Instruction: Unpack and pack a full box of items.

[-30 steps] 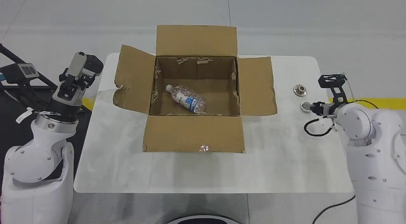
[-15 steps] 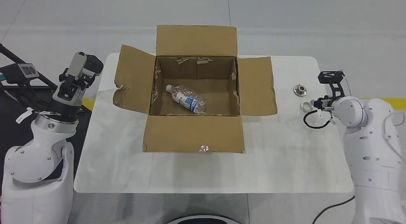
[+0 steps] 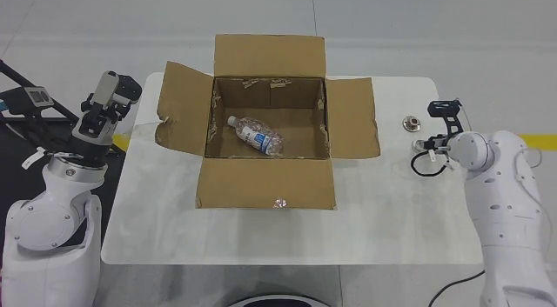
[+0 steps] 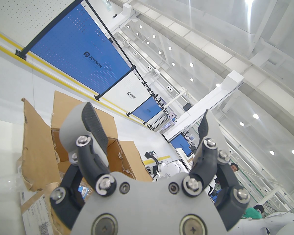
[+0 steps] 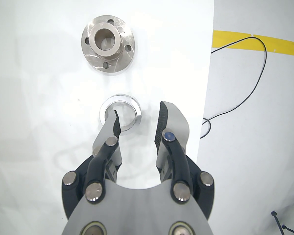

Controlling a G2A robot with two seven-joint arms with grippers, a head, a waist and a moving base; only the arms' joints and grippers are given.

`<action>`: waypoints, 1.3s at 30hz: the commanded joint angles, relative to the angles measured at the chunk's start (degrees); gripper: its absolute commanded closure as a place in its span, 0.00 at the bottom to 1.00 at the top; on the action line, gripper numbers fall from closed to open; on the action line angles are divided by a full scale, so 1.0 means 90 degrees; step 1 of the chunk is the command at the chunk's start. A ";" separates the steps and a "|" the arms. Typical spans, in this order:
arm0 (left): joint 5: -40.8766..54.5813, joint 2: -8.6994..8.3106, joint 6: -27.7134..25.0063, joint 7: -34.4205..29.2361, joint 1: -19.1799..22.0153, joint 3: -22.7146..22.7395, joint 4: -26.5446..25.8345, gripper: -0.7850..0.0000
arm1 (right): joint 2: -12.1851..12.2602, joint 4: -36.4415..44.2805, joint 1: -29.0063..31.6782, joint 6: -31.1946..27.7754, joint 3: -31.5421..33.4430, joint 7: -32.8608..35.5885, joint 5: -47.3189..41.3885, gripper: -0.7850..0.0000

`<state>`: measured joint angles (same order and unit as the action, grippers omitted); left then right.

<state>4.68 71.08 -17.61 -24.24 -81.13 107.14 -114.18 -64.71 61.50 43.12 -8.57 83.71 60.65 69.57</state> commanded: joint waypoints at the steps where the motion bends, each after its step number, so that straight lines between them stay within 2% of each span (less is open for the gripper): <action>1: 0.0000 0.0000 0.0000 0.0000 0.0000 0.0000 0.0000 0.00 | -0.0002 -0.0062 -0.0012 0.0014 -0.0042 0.0006 0.0000 0.54; 6: 0.0000 0.0000 0.0000 0.0000 0.0000 0.0000 0.0000 0.00 | -0.0015 -0.0169 -0.0031 0.0052 -0.0165 0.0053 -0.0043 0.59; 8: 0.0000 0.0000 0.0000 0.0000 0.0000 0.0000 0.0000 0.00 | -0.0013 -0.0252 -0.0060 0.0059 -0.0186 0.0029 -0.0041 0.70; 12: 0.0000 0.0000 0.0000 0.0000 0.0000 0.0000 0.0000 0.00 | -0.0012 -0.0374 -0.0124 0.0055 -0.0225 -0.0012 -0.0082 0.98; 13: 0.0000 0.0000 0.0000 0.0000 0.0000 0.0000 0.0000 0.00 | -0.0012 -0.0391 -0.0132 0.0067 -0.0228 -0.0032 -0.0101 1.00; 20: 0.0000 0.0000 0.0000 0.0000 0.0000 0.0000 0.0000 0.00 | 0.0035 -0.0047 -0.0031 0.0136 -0.0029 -0.0270 -0.0345 1.00; 24: 0.0000 0.0000 0.0000 0.0000 0.0000 0.0000 0.0000 0.00 | 0.0091 0.0861 0.0258 0.0289 0.0194 -0.0166 -0.0449 1.00; 32: 0.0000 0.0000 0.0000 0.0000 0.0000 0.0000 0.0000 0.00 | 0.0142 0.3363 0.1078 0.0894 0.0529 -0.0143 -0.0586 1.00; 37: 0.0000 0.0000 0.0000 0.0000 0.0000 0.0000 0.0000 0.00 | 0.0115 0.4281 0.1185 0.1181 0.0398 -0.0311 -0.0700 1.00; 39: 0.0000 0.0000 0.0000 0.0000 0.0000 0.0000 0.0000 0.00 | 0.0115 0.4281 0.1185 0.1181 0.0398 -0.0311 -0.0700 1.00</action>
